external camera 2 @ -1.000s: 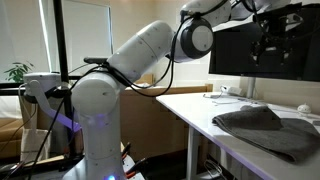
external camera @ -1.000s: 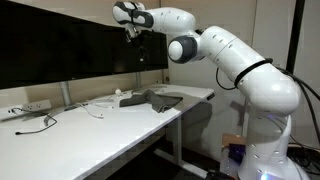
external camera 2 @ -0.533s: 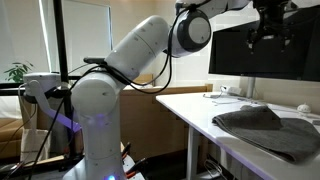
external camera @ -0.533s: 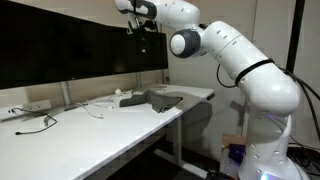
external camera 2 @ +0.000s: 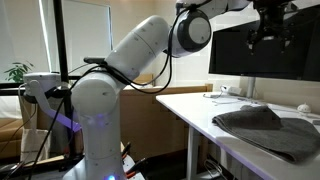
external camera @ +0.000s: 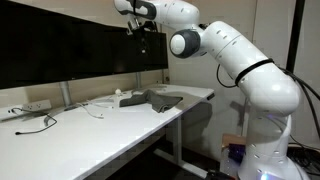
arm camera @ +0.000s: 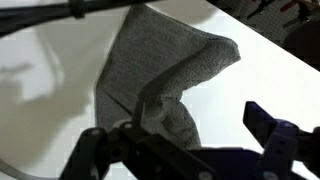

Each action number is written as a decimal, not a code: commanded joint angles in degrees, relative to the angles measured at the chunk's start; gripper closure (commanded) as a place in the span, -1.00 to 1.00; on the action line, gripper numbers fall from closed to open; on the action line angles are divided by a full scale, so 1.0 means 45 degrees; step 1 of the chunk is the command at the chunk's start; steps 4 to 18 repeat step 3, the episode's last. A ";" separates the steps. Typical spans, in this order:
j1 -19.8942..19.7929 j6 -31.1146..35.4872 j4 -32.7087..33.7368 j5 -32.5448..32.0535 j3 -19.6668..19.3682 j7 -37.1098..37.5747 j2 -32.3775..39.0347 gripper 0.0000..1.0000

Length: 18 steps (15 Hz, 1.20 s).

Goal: Slide the grey towel across the table.

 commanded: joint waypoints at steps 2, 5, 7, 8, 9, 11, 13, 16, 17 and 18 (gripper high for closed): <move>0.0019 0.0163 -0.0408 0.0007 0.0004 0.0043 -0.0235 -1.00; 0.0019 0.0163 -0.0408 0.0007 0.0004 0.0044 -0.0235 -1.00; 0.0019 0.0163 -0.0408 0.0007 0.0004 0.0044 -0.0235 -1.00; 0.0019 0.0163 -0.0408 0.0007 0.0004 0.0044 -0.0235 -1.00; 0.0019 0.0163 -0.0408 0.0007 0.0004 0.0044 -0.0235 -1.00; 0.0019 0.0163 -0.0408 0.0007 0.0004 0.0044 -0.0235 -1.00; 0.0019 0.0163 -0.0408 0.0007 0.0004 0.0044 -0.0235 -1.00; 0.0019 0.0163 -0.0408 0.0007 0.0004 0.0044 -0.0235 -1.00; 0.0019 0.0163 -0.0408 0.0007 0.0004 0.0044 -0.0235 -1.00; 0.0019 0.0163 -0.0408 0.0007 0.0004 0.0044 -0.0235 -1.00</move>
